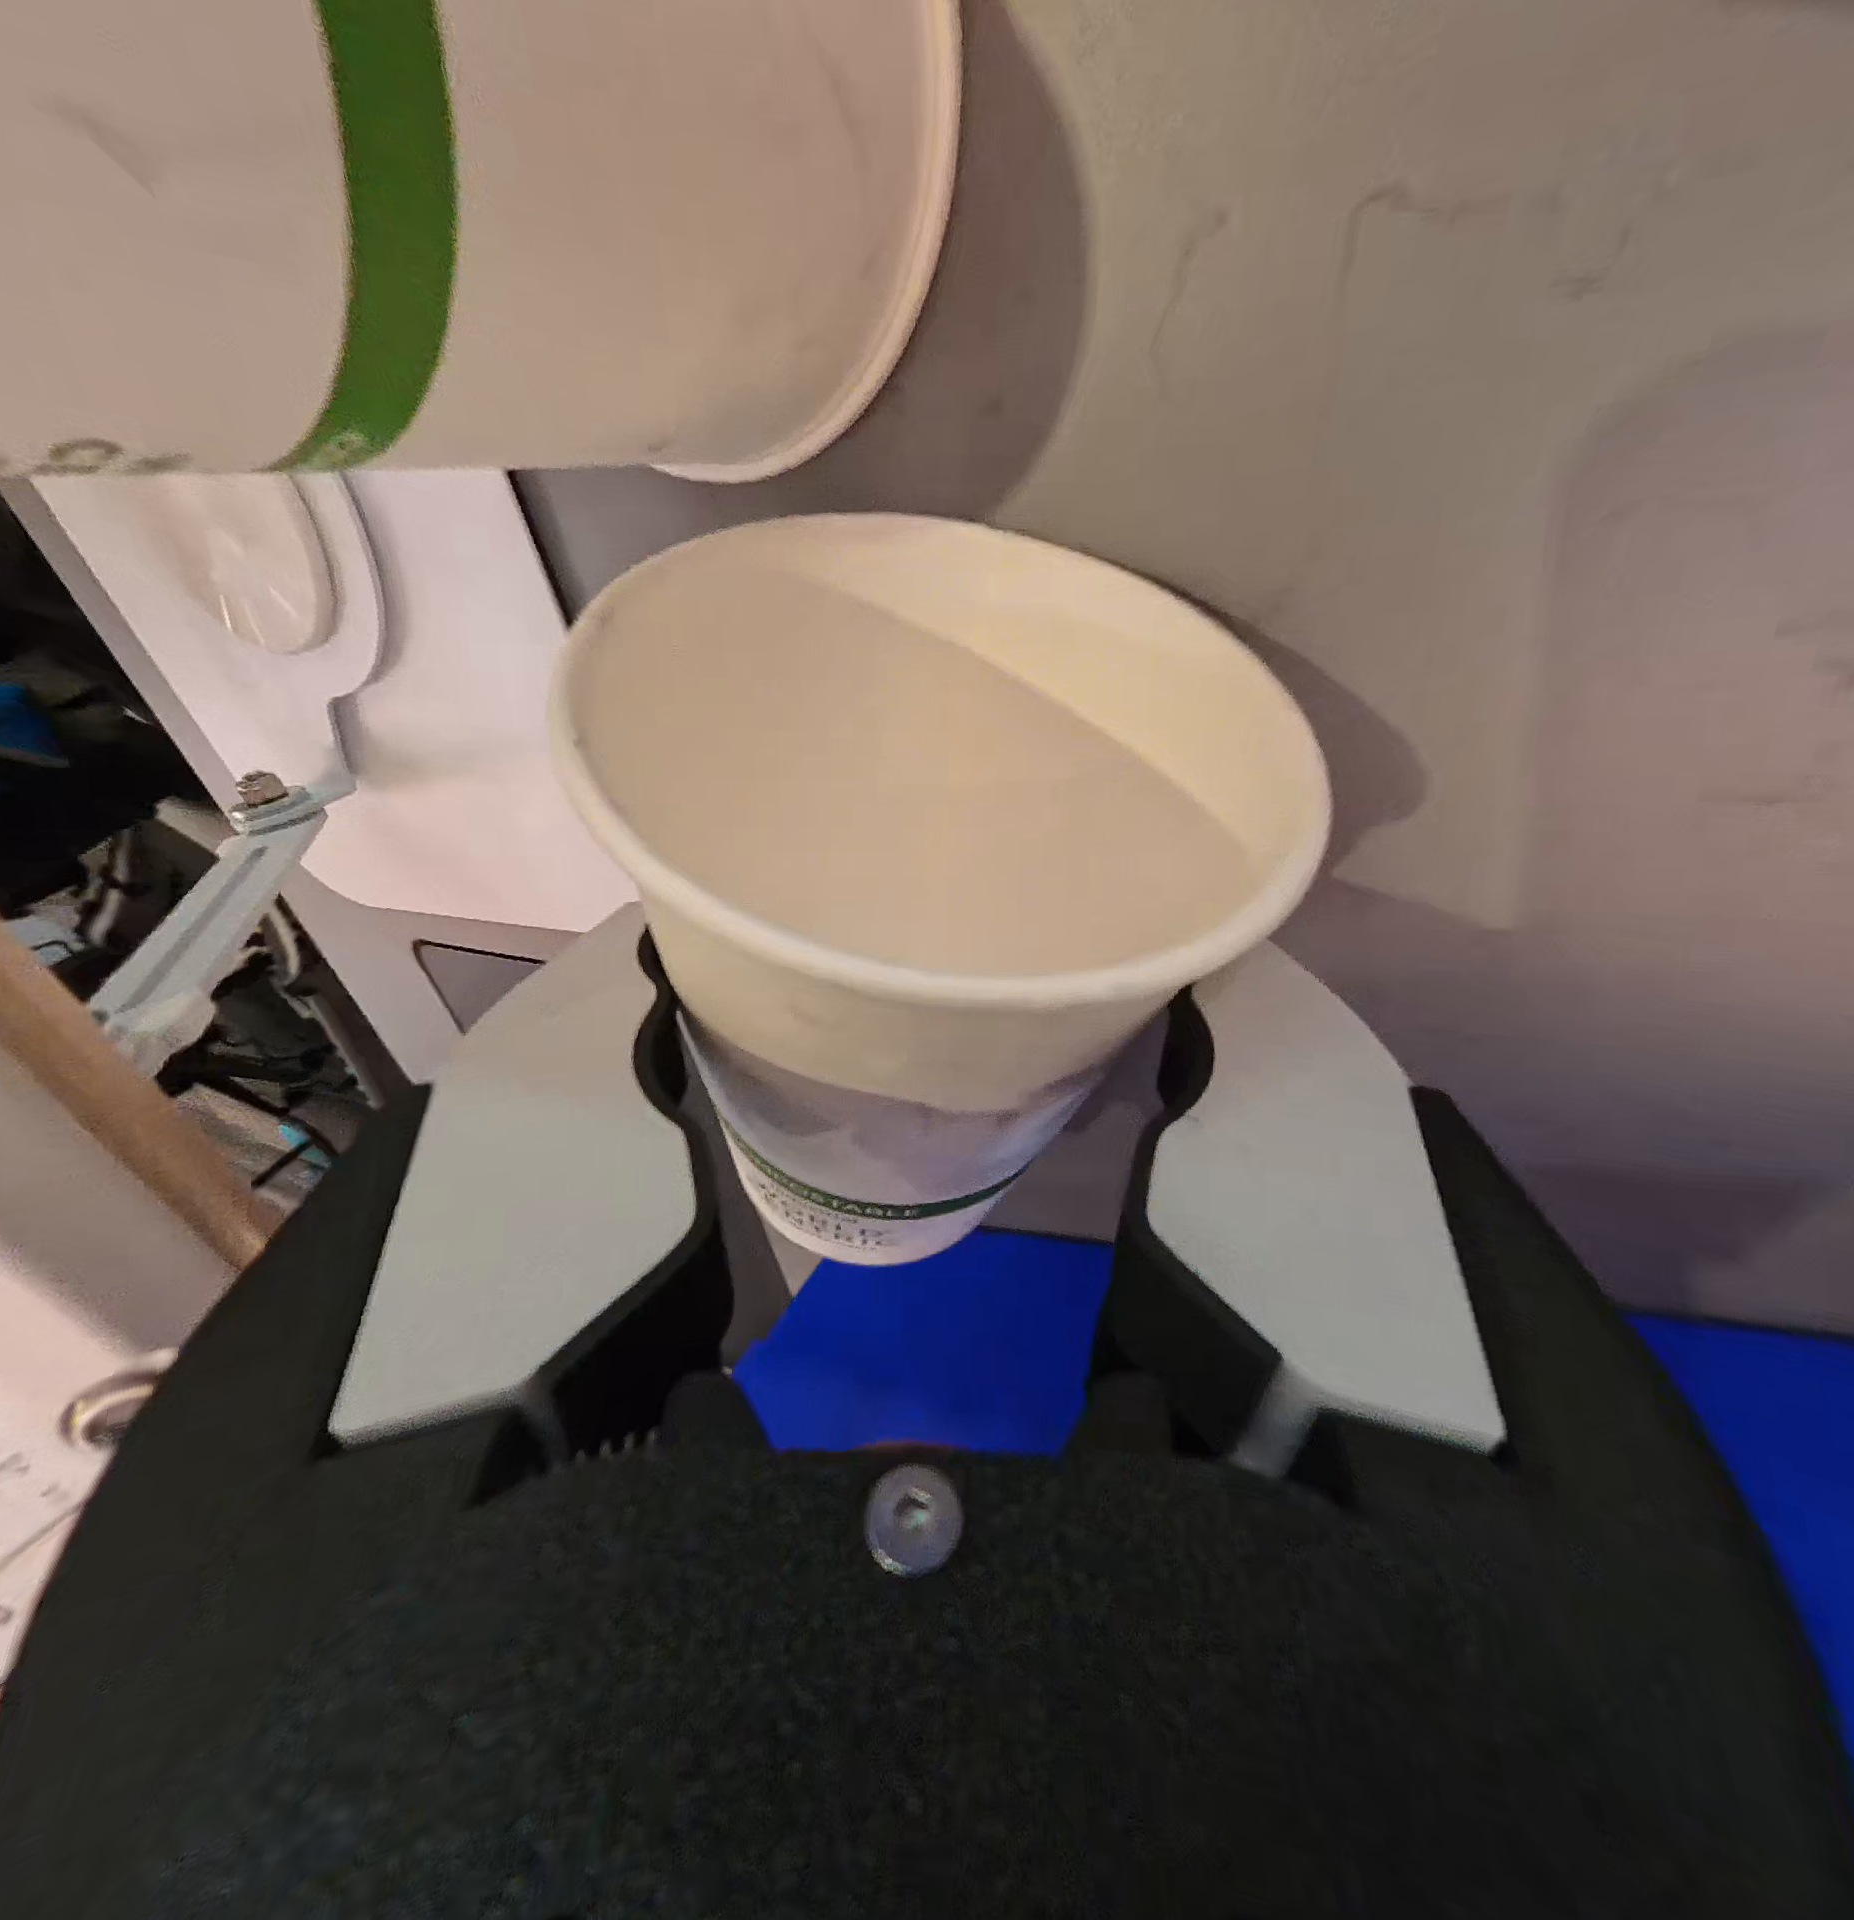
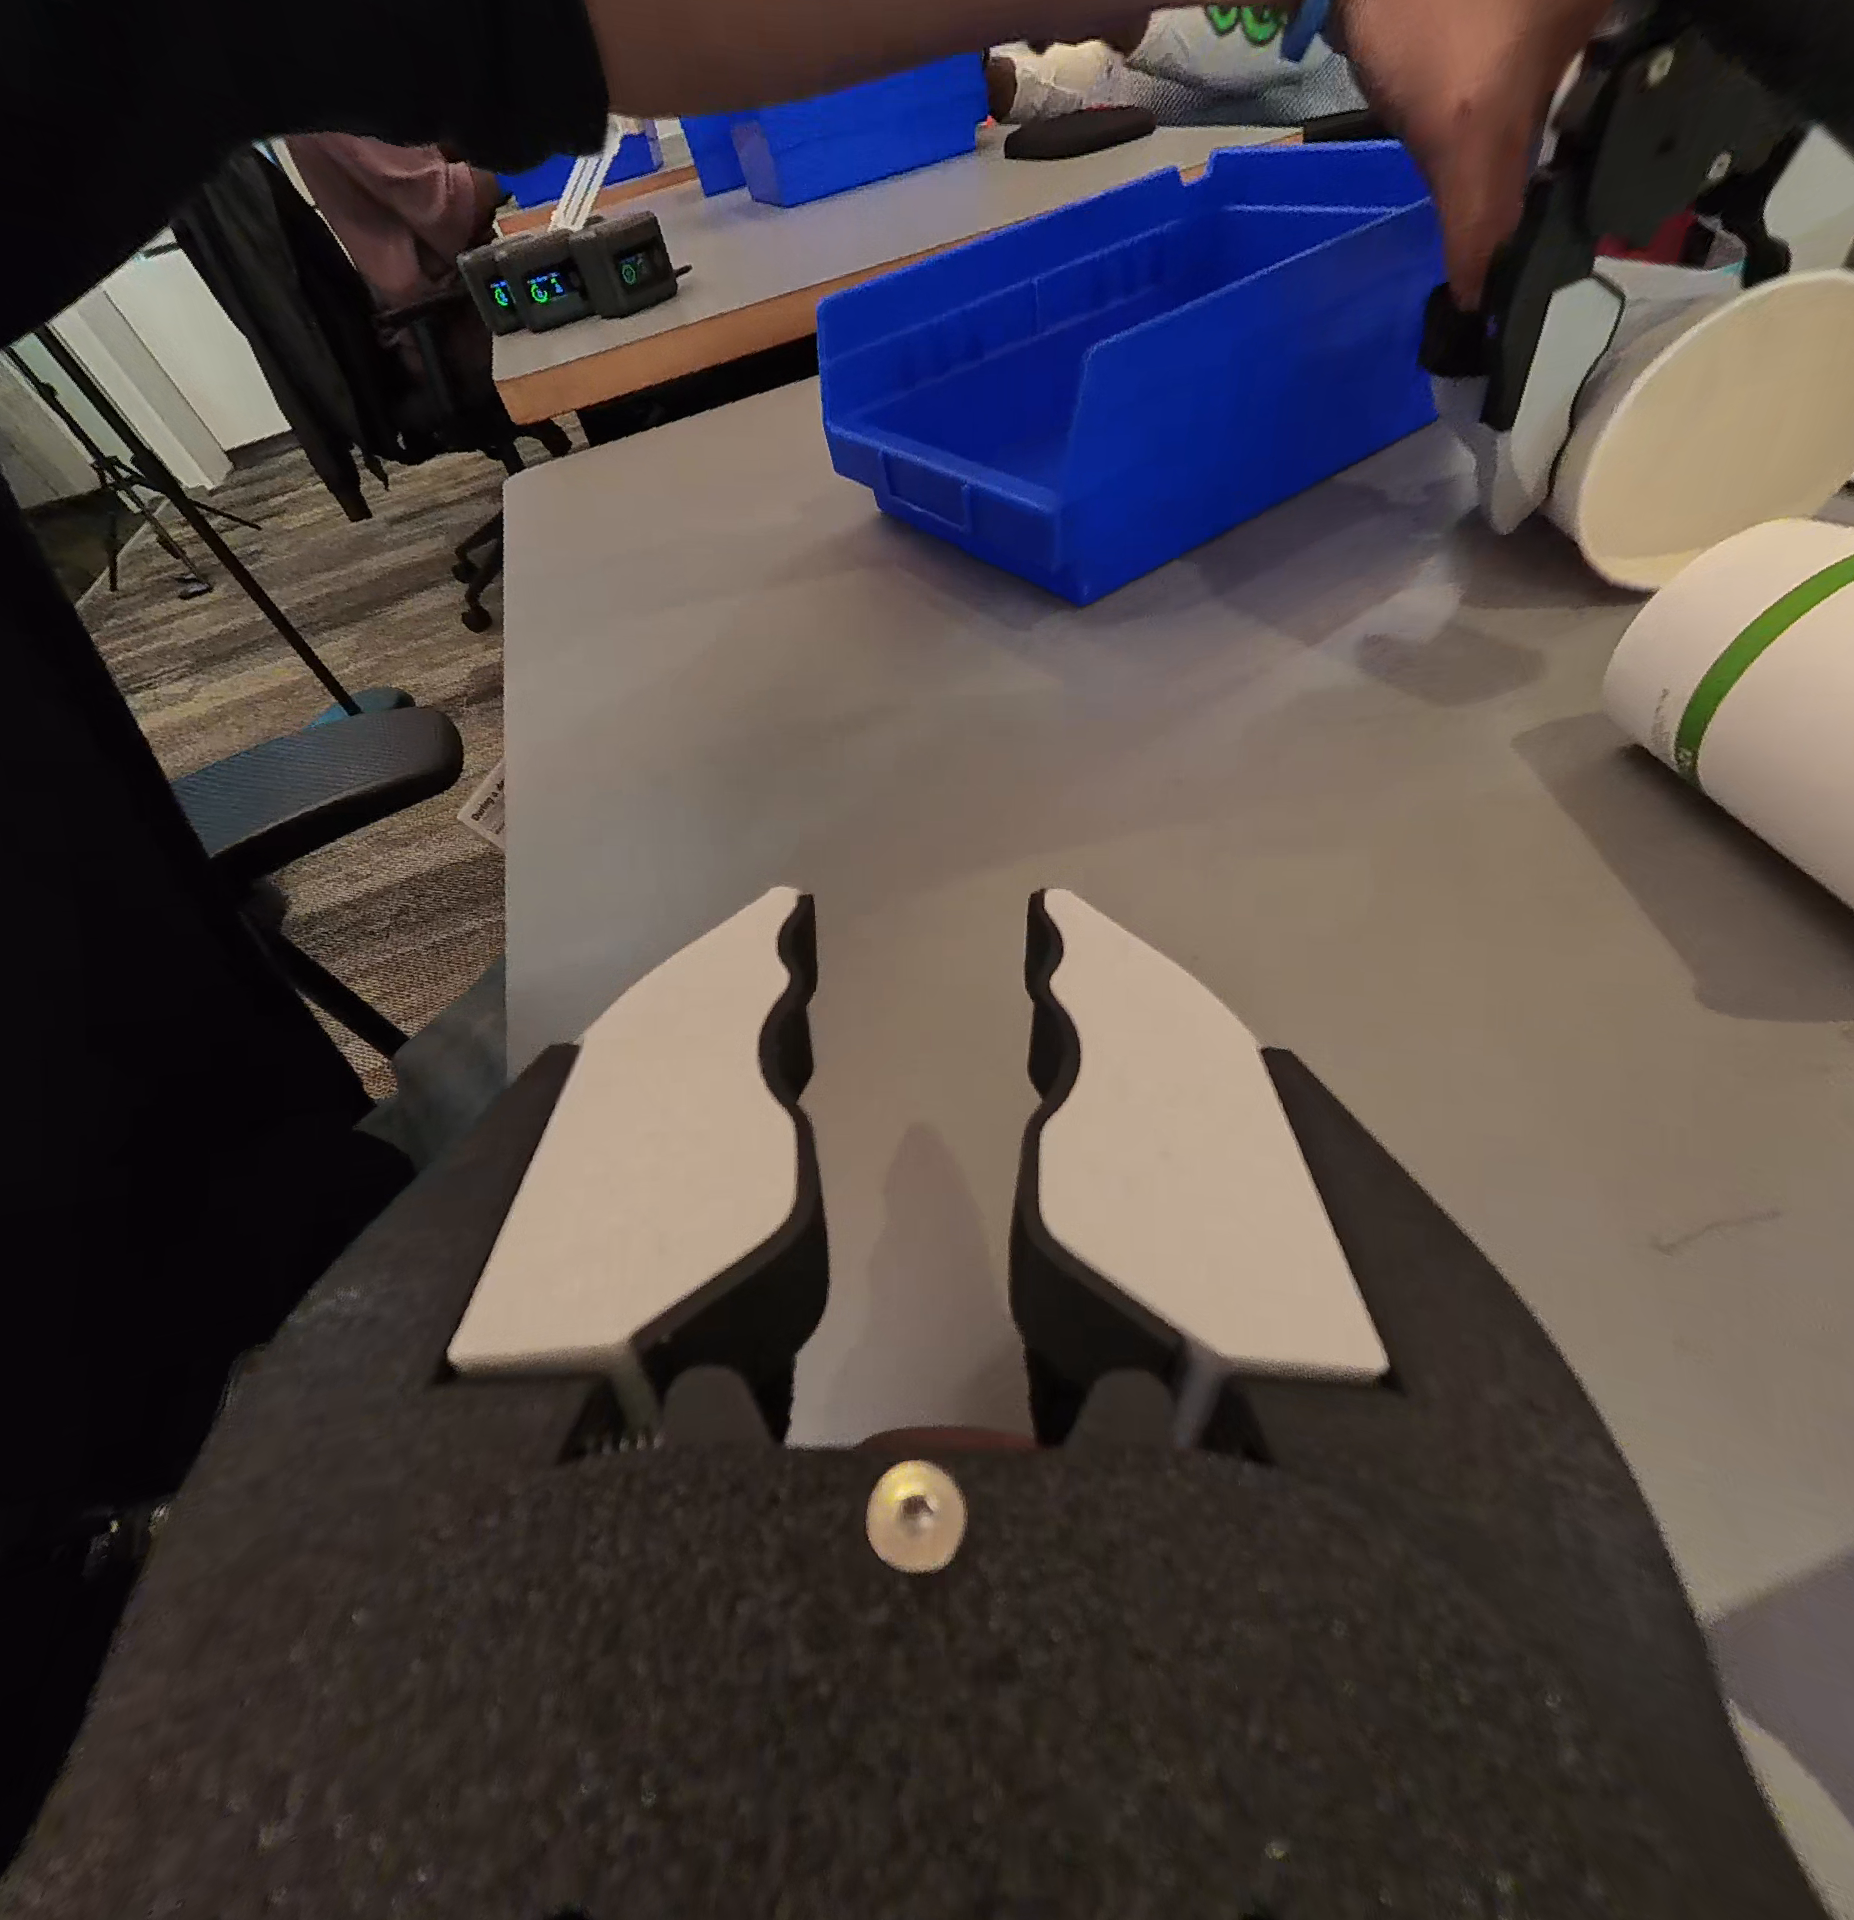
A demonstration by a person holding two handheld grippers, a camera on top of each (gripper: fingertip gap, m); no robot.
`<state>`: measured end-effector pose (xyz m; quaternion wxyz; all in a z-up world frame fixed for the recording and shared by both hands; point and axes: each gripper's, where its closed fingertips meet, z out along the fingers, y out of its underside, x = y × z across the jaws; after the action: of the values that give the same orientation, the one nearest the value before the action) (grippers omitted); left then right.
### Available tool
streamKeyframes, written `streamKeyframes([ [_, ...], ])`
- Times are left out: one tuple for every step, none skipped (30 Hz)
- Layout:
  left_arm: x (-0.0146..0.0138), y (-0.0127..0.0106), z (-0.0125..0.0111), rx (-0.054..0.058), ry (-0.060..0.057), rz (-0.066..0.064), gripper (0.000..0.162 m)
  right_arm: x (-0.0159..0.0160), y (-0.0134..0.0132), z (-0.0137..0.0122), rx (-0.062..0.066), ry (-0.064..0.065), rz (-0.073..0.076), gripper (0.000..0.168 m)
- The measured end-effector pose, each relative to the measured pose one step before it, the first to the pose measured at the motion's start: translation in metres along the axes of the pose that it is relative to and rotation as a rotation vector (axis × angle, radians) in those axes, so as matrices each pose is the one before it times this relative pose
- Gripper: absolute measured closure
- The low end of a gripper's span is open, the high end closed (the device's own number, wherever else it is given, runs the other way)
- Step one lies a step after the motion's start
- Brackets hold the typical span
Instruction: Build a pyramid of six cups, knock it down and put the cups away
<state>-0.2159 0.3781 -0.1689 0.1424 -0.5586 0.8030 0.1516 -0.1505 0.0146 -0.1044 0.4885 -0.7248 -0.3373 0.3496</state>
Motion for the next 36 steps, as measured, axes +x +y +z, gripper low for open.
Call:
streamKeyframes([
  [0.00074, -0.0013, -0.00519, 0.0127, 0.0044, -0.0243, 0.072, 0.00116, 0.0001, -0.00066, 0.0001, 0.006, 0.0006, 0.13],
  [0.00068, -0.00154, -0.0071, 0.0227, -0.0001, -0.0228, 0.073, 0.00108, -0.00016, -0.00087, 0.0008, 0.0043, 0.0016, 0.13],
  [-0.0002, -0.0008, -0.00872, 0.0222, -0.0095, -0.0222, 0.073, 0.00103, -0.00053, -0.00104, 0.0028, 0.0046, 0.0016, 0.13],
  [-0.00079, -0.00115, -0.01031, 0.0278, -0.0159, -0.0292, 0.073, 0.00118, -0.00071, -0.00088, 0.0037, 0.0051, 0.0028, 0.131],
  [0.00164, -0.00189, -0.01164, 0.0363, 0.0, -0.04, 0.073, 0.00091, -0.00071, -0.00084, 0.0035, 0.0029, 0.0039, 0.131],
  [0.00244, -0.00274, -0.01268, 0.0413, 0.0037, -0.0494, 0.073, 0.00065, -0.00081, -0.00067, 0.0047, 0.0005, 0.0044, 0.131],
  [0.00251, -0.00409, -0.01363, 0.0524, 0.0007, -0.0541, 0.073, 0.00088, -0.00046, -0.0005, 0.004, -0.0003, 0.0061, 0.131],
  [0.0043, -0.00504, -0.014, 0.0594, 0.0088, -0.0564, 0.072, 0.00181, -0.00043, -0.00087, 0.0039, 0.004, 0.0059, 0.131],
  [0.0046, -0.00652, -0.01432, 0.0666, 0.0072, -0.0608, 0.073, 0.00245, -0.00058, -0.00087, 0.0063, 0.0057, 0.0063, 0.13],
  [0.00682, -0.00831, -0.01409, 0.0778, 0.0181, -0.0657, 0.073, 0.00237, -0.00071, -0.0009, 0.0072, 0.0027, 0.0098, 0.13],
  [0.01006, -0.00879, -0.01312, 0.0786, 0.0344, -0.068, 0.073, 0.00238, -0.0005, -0.00095, 0.0041, 0.0008, 0.0075, 0.13],
  [0.01162, -0.00932, -0.01195, 0.0827, 0.0358, -0.0631, 0.073, 0.00324, -0.00049, -0.00127, 0.0021, 0.0067, 0.003, 0.13],
  [0.0142, -0.00964, -0.01027, 0.0881, 0.0462, -0.0573, 0.073, 0.00358, -0.0015, -0.00158, 0.0072, 0.0098, 0.0033, 0.13],
  [0.01667, -0.00919, -0.00849, 0.0887, 0.0566, -0.0523, 0.073, 0.00291, -0.00315, -0.00181, 0.0155, 0.0059, 0.0, 0.13],
  [0.01761, -0.00798, -0.00618, 0.0836, 0.0589, -0.0454, 0.073, 0.00286, -0.00419, -0.00181, 0.021, 0.0064, -0.0011, 0.129],
  [0.01679, -0.00566, -0.0039, 0.0692, 0.0536, -0.0379, 0.073, 0.00243, -0.00534, -0.00144, 0.0217, 0.0043, 0.0006, 0.127],
  [0.01522, -0.00489, -0.00246, 0.0635, 0.0431, -0.029, 0.073, 0.00067, -0.00658, -0.00085, 0.0218, -0.0072, -0.0016, 0.125],
  [0.01601, -0.00377, -0.00097, 0.0586, 0.0527, -0.0284, 0.073, -0.00028, -0.00792, -0.00039, 0.0206, -0.0132, -0.004, 0.123],
  [0.01645, -0.00106, 0.0009, 0.0371, 0.0623, -0.0315, 0.073, 0.00095, -0.00919, -0.0001, 0.0183, -0.0051, -0.0044, 0.12],
  [0.01321, 0.00046, 0.00235, 0.0263, 0.0439, -0.0239, 0.073, 0.00116, -0.01057, 0.00026, 0.0209, -0.0035, 0.0015, 0.115],
  [0.01182, 0.00143, 0.00319, 0.0209, 0.0367, -0.011, 0.073, -0.0009, -0.01182, 0.00075, 0.0237, -0.0168, 0.0062, 0.109],
  [0.01041, 0.00315, 0.00412, 0.0056, 0.0284, -0.0004, 0.073, -0.00226, -0.01205, 0.00109, 0.021, -0.0237, 0.0059, 0.105],
  [0.00791, 0.00398, 0.00483, -0.0037, 0.0131, 0.0079, 0.073, -0.00184, -0.01194, 0.00137, 0.0187, -0.0175, 0.0024, 0.102],
  [0.00737, 0.00464, 0.00526, -0.0105, 0.0144, 0.0079, 0.073, -0.00152, -0.01147, 0.00231, 0.0173, -0.0137, -0.0021, 0.097],
  [0.00728, 0.00486, 0.0056, -0.0165, 0.0197, 0.0041, 0.073, -0.0025, -0.01019, 0.00337, 0.0125, -0.0189, -0.0046, 0.09],
  [0.00692, 0.00355, 0.00564, -0.0105, 0.0204, 0.003, 0.073, -0.00338, -0.00856, 0.00406, 0.0086, -0.0243, -0.0046, 0.085],
  [0.00598, 0.00287, 0.00561, -0.0087, 0.0188, 0.0019, 0.073, -0.003, -0.00691, 0.00455, 0.0048, -0.021, -0.0074, 0.082],
  [0.00466, 0.00273, 0.00556, -0.0142, 0.0136, 0.0035, 0.073, -0.00192, -0.00462, 0.00511, -0.0011, -0.0149, -0.0123, 0.077],
  [0.00395, 0.00126, 0.00536, -0.0086, 0.0109, 0.0035, 0.073, 0.0002, -0.00158, 0.00516, -0.0111, -0.0037, -0.0141, 0.075],
  [0.00406, 0.00098, 0.0051, -0.0087, 0.0145, 0.0035, 0.073, 0.00154, 0.00065, 0.00483, -0.0196, -0.0015, -0.002, 0.073],
  [0.00271, 0.00124, 0.00486, -0.0125, 0.0073, 0.0058, 0.073, -0.00026, 0.00017, 0.00424, -0.0079, -0.0143, 0.0111, 0.07],
  [0.00165, 0.00175, 0.00485, -0.0169, 0.0021, 0.0074, 0.073, -0.0016, -0.00095, 0.00321, 0.0056, -0.0232, 0.0157, 0.069],
  [0.0012, 0.0022, 0.0047, -0.02, 0.0018, 0.0074, 0.073, -0.00026, -0.00009, 0.00231, 0.003, -0.0151, 0.0167, 0.069],
  [0.00091, 0.00138, 0.00432, -0.0147, 0.001, 0.0062, 0.073, 0.001, 0.00162, 0.00167, -0.0046, -0.0084, 0.016, 0.072],
  [0.00046, 0.00103, 0.0038, -0.0135, 0.0013, 0.0028, 0.073, 0.00174, 0.00293, 0.00092, -0.0109, -0.005, 0.0158, 0.074],
  [-0.00081, 0.00041, 0.00271, -0.0095, -0.006, -0.0006, 0.073, 0.00093, -0.0004, -0.00133, 0.0097, -0.0108, 0.014, 0.074],
])
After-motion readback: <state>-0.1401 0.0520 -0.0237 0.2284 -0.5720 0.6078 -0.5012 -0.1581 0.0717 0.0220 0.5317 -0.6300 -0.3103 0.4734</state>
